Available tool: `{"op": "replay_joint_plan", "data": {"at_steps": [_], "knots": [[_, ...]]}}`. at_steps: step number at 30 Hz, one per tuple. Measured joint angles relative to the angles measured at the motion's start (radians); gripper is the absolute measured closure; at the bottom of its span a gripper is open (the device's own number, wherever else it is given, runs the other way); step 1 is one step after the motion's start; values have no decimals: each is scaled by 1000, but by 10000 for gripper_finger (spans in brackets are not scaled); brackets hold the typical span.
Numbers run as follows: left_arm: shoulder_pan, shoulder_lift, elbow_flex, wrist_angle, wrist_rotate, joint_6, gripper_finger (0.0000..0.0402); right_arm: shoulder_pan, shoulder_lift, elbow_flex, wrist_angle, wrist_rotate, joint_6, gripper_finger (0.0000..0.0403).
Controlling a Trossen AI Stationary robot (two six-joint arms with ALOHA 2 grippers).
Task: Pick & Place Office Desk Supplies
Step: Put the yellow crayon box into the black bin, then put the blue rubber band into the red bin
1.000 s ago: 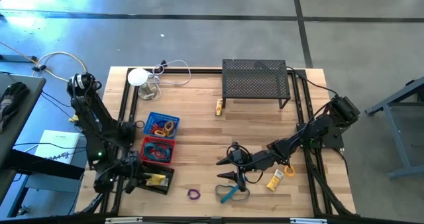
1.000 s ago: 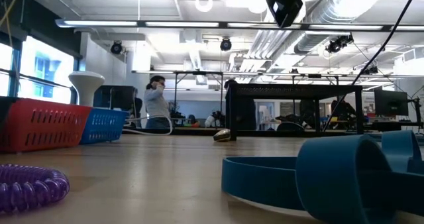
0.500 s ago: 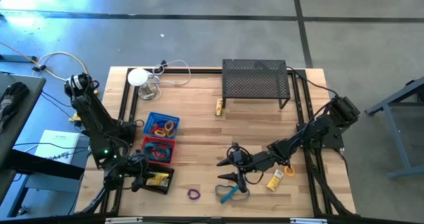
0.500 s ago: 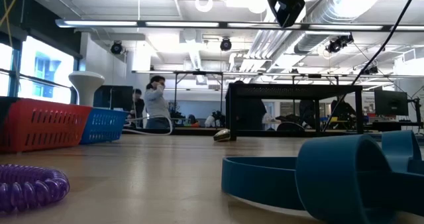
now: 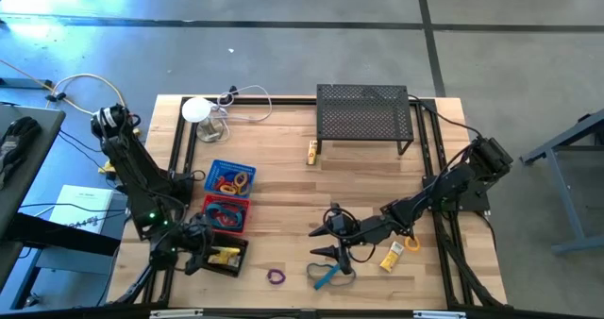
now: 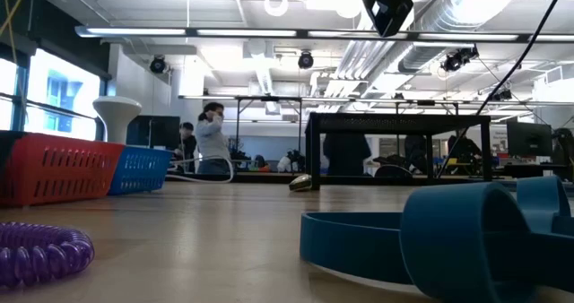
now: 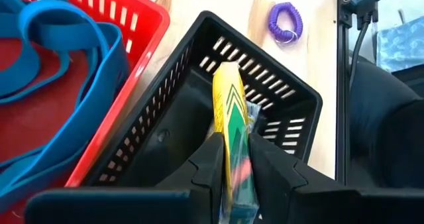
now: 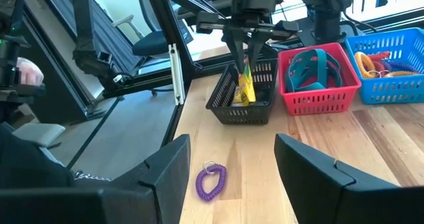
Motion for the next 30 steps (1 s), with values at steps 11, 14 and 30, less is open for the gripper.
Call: {"op": "replay_joint_plan", "data": {"at_steps": [11,14,30], "knots": [[3,0,0,0,-2,-14,242,0,0,0,0,-3,0,195],[11,0,1,11,-1,102,222,0,0,0,0,-3,0,195],[120,-122,41,430,-74,1161,217,58,-8,0,103,-416,322,195]]}}
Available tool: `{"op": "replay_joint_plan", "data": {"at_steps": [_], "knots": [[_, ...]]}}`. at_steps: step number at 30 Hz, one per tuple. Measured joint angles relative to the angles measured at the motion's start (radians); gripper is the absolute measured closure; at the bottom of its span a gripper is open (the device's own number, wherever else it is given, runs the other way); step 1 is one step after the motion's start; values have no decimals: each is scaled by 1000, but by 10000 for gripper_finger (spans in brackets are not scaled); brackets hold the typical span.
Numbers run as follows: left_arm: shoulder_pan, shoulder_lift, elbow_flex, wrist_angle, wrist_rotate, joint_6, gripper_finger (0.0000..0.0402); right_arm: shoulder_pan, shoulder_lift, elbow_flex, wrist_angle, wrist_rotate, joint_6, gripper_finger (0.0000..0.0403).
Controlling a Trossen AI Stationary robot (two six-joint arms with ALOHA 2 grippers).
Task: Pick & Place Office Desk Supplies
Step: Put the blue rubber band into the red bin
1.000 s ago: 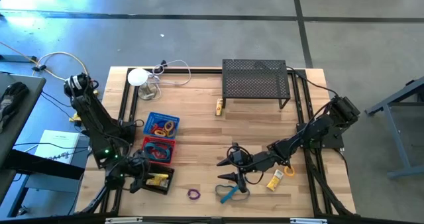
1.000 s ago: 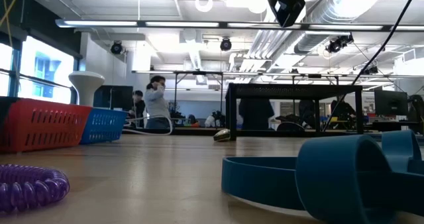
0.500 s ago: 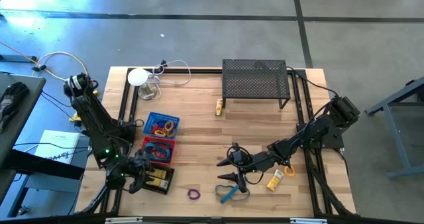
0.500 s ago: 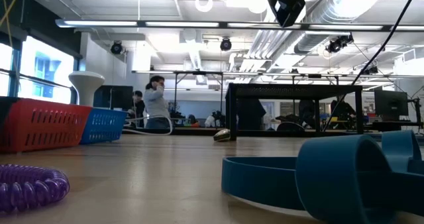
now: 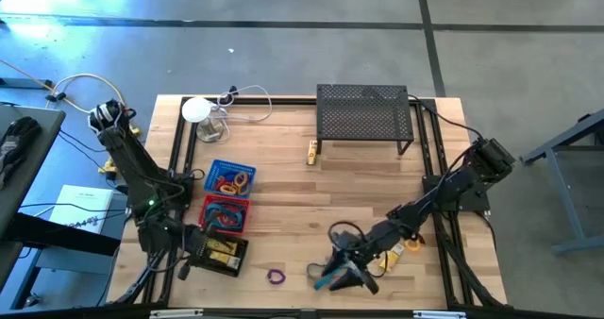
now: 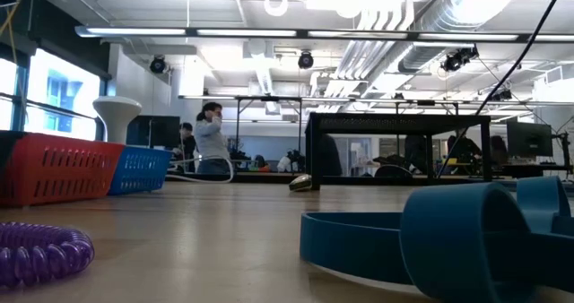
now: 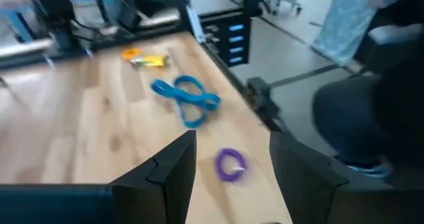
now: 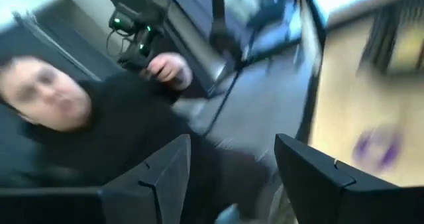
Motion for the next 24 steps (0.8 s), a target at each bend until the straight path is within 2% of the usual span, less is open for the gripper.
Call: {"op": "replay_joint_plan", "data": {"at_steps": [2,4,8,11,16,20,24], "knots": [[35,8,0,8,0,41,217,-2,0,0,-31,-81,166,195],[74,24,-2,7,4,50,217,5,0,0,-71,-116,263,195],[146,70,-4,7,15,29,217,34,0,0,-142,-111,389,195],[194,112,-4,8,65,18,217,51,0,0,-186,-75,464,195],[257,185,-5,23,179,12,217,54,0,0,-329,-4,403,195],[287,227,-5,60,240,9,217,40,0,0,-494,38,310,195],[307,249,-5,87,290,9,217,12,0,0,-583,79,270,195]]}}
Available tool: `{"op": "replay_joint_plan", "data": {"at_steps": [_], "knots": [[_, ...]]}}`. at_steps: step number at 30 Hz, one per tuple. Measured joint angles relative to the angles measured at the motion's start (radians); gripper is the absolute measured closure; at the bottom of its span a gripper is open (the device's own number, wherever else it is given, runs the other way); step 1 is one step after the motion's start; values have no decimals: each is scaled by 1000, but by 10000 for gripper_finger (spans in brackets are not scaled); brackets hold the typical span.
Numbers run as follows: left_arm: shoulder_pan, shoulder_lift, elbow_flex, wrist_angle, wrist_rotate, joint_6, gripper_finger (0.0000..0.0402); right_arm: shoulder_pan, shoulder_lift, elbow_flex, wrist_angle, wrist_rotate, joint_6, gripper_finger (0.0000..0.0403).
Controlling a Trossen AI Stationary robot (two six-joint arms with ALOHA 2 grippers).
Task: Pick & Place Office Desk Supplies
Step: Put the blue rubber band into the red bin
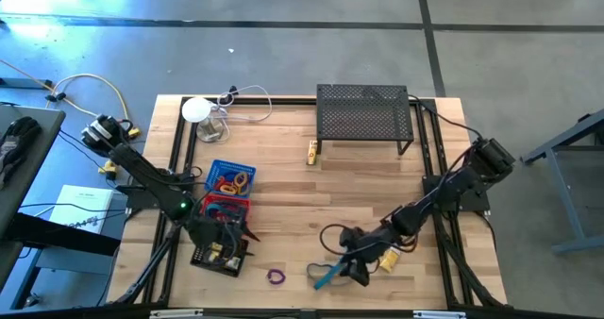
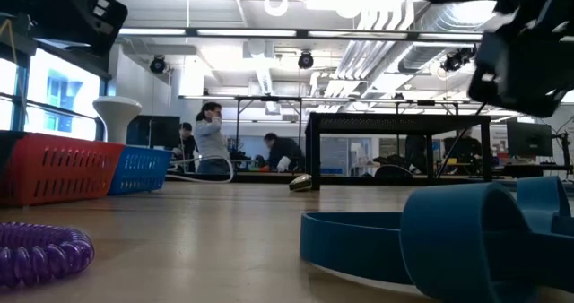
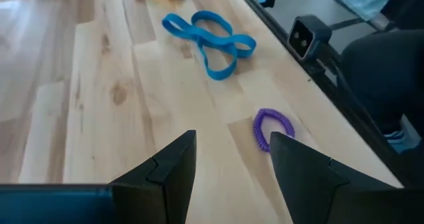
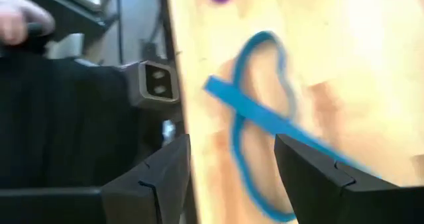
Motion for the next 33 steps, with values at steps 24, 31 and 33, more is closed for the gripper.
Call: {"op": "replay_joint_plan", "data": {"at_steps": [24,31,33], "knots": [[78,2,0,22,35,14,217,-53,7,0,-275,55,93,195],[77,2,0,21,35,14,217,-36,27,0,-262,46,152,195],[77,2,0,21,35,13,217,-29,39,0,-257,49,154,195]]}}
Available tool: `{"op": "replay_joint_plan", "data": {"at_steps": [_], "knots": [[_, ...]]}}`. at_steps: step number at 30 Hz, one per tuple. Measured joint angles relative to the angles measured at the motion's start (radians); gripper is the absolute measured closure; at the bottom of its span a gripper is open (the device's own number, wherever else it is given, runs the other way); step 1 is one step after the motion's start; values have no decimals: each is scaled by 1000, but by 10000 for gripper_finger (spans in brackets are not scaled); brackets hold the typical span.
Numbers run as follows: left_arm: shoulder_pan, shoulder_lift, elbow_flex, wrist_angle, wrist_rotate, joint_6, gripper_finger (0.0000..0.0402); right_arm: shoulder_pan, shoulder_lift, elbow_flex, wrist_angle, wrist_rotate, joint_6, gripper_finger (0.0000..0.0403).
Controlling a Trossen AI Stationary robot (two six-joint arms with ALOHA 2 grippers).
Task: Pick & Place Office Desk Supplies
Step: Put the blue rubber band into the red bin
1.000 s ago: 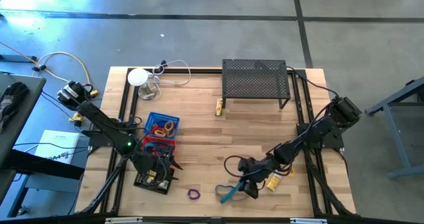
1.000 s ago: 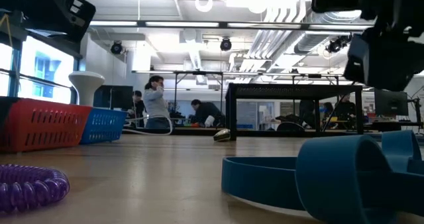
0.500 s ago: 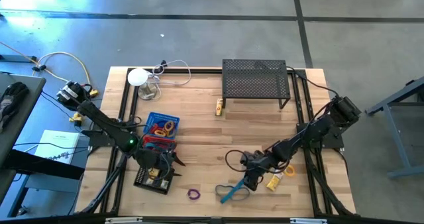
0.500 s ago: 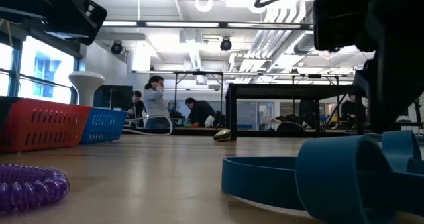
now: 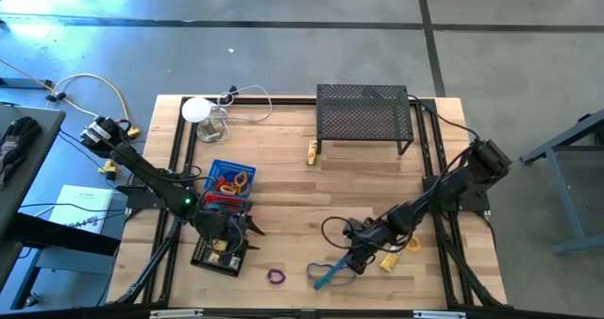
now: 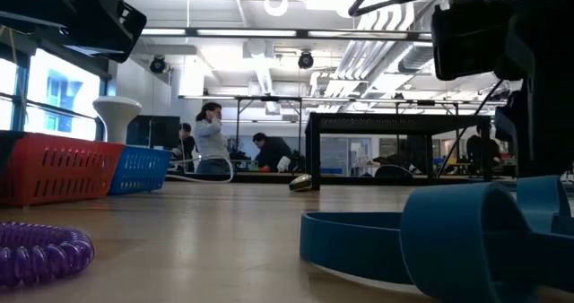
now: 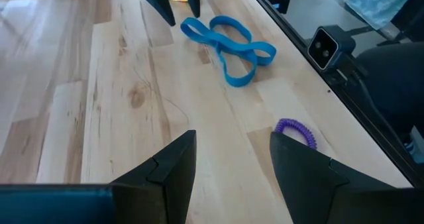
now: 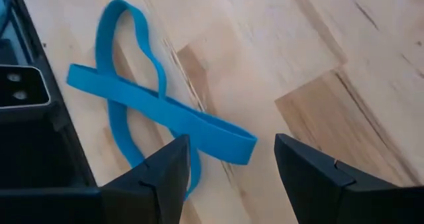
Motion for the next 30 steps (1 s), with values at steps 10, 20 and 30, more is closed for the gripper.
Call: {"op": "replay_joint_plan", "data": {"at_steps": [10,20,30], "knots": [[0,0,0,0,0,-52,217,-7,54,1,77,-1,-33,206],[0,0,0,0,-1,-58,217,-7,54,0,103,-46,-85,352],[0,0,0,0,-1,-58,217,-4,54,1,119,-51,-152,399]]}}
